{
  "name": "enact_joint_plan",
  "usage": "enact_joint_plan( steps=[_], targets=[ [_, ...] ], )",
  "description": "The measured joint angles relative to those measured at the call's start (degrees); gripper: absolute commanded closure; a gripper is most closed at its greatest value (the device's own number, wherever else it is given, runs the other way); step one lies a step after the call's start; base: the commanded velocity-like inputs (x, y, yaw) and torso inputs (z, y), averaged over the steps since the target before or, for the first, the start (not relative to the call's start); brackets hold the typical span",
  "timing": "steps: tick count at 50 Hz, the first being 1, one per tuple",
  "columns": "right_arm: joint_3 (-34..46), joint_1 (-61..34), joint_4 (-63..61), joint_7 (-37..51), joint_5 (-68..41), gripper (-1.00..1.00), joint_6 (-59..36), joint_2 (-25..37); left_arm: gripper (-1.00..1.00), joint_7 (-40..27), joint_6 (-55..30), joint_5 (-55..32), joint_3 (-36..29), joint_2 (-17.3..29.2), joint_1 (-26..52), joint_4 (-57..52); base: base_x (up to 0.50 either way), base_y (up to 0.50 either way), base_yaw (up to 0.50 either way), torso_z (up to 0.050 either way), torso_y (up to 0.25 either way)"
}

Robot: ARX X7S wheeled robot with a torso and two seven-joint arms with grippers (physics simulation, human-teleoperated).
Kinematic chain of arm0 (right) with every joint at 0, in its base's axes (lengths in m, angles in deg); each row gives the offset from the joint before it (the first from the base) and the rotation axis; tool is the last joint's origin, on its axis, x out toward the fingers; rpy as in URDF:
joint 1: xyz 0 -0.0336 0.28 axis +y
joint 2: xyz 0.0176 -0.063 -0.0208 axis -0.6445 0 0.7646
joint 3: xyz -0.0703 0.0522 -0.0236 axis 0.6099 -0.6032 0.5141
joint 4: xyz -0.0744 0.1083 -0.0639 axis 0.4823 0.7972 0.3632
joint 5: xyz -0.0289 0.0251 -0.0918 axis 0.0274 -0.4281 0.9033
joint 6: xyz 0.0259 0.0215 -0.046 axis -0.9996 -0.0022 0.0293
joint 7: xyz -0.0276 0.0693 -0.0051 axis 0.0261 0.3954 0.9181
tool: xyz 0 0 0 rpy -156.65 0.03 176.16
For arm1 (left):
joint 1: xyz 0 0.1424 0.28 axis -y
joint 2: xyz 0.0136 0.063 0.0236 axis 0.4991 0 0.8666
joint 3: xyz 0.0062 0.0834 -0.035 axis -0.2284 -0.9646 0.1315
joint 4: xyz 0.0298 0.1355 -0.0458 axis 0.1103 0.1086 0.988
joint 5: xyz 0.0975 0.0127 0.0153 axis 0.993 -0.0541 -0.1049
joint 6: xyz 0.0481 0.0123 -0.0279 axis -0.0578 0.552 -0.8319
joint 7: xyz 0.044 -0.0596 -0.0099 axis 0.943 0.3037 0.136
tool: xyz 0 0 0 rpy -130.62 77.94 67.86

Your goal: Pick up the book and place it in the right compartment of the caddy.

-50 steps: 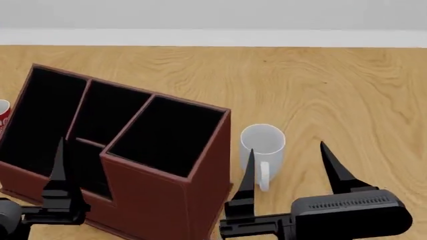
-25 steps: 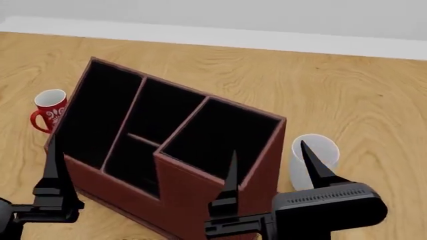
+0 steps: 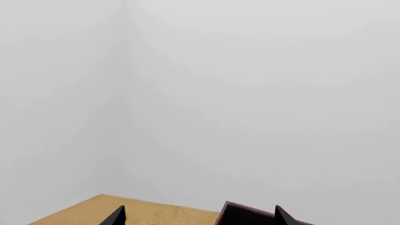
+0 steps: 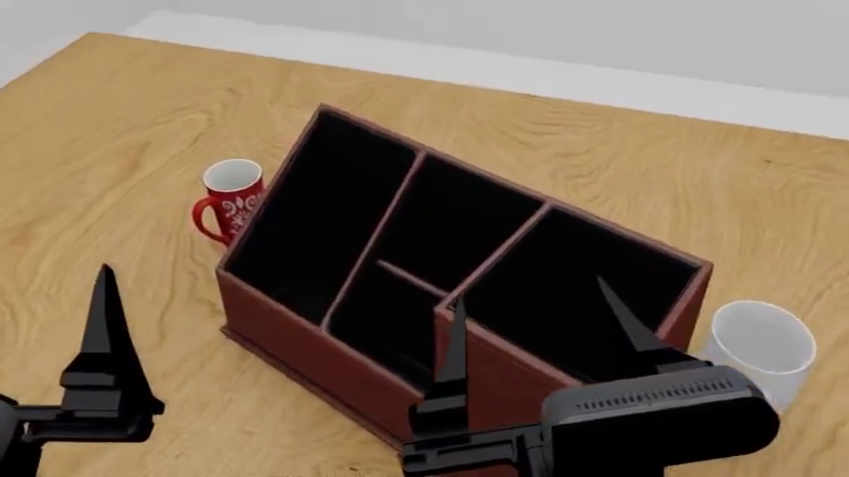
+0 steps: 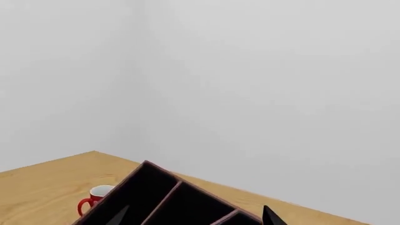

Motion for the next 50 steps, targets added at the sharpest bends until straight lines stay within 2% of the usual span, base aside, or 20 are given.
enact_joint_plan(
  steps=[8,13,26,29,40,50],
  targets=[
    [-0.45,0.35,0.39,0.04,-0.45,-1.00,1.25,0.29,-1.00,-0.25,0.32,0.01,-0.36,0.21,0.11,0.46,0.00,0.00,0.50,0.000,0.000],
    [-0.90,0.42,0.51,-0.19,-1.70,-1.00,1.77,0.15,-1.00,-0.40,0.41,-0.10,-0.44,0.43,0.14,0.63,0.00,0.00,0.00,0.000,0.000],
    [-1.57,0.77,-1.00,-1.55,-5.43,-1.00,2.09,0.51,-1.00,-0.77,0.72,-0.23,-0.93,0.84,0.03,0.79,0.31,-0.38,0.00,0.000,0.000],
    [-1.73,0.97,-1.22,-1.48,-5.63,-1.00,2.27,0.65,-1.00,-0.82,0.78,-0.31,-1.12,0.86,-0.05,0.70,0.45,0.00,0.00,0.000,0.000],
    [-1.65,0.86,-1.66,-0.47,-5.92,-1.00,1.53,0.81,-1.00,-1.15,0.76,-0.54,-1.41,1.26,-0.09,0.45,-0.01,0.02,0.00,0.000,0.002],
    [-1.12,0.52,-1.74,1.29,-4.90,-1.00,0.21,0.93,-1.00,-1.51,0.73,-0.80,-1.56,1.58,-0.09,0.17,0.00,0.00,0.50,0.000,0.000]
  ],
)
